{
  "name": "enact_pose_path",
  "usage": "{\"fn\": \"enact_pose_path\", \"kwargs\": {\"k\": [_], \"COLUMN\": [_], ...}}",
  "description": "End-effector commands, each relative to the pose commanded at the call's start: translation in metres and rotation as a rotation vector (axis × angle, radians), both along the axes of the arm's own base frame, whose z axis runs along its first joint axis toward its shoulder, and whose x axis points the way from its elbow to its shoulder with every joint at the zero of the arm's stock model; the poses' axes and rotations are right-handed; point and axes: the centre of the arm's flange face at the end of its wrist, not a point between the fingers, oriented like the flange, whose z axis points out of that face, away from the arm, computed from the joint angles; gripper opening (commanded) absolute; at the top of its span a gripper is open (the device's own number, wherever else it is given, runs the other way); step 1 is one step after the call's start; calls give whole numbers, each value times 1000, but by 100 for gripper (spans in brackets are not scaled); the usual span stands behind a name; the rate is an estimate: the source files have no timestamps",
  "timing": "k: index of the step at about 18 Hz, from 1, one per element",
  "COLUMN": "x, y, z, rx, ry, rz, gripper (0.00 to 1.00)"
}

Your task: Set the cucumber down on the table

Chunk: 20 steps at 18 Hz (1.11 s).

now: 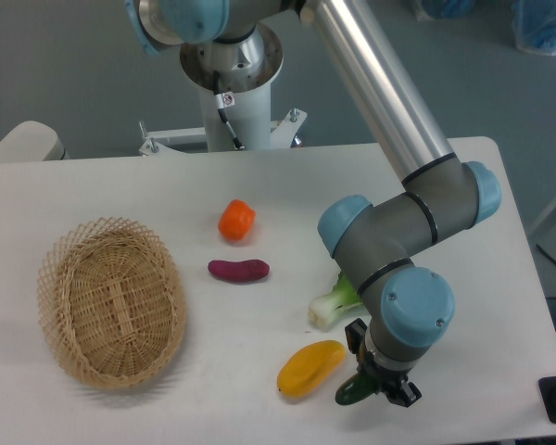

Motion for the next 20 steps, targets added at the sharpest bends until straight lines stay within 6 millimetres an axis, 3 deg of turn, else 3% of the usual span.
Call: {"fn": "enact_pose_path", "kwargs": {"k": [9,20], "x": [0,18], "y": [-8,-129], "z": [5,14], "rx": [1,-31], "ry": [-10,-94], "rz": [1,-301], "gripper": [11,10]}}
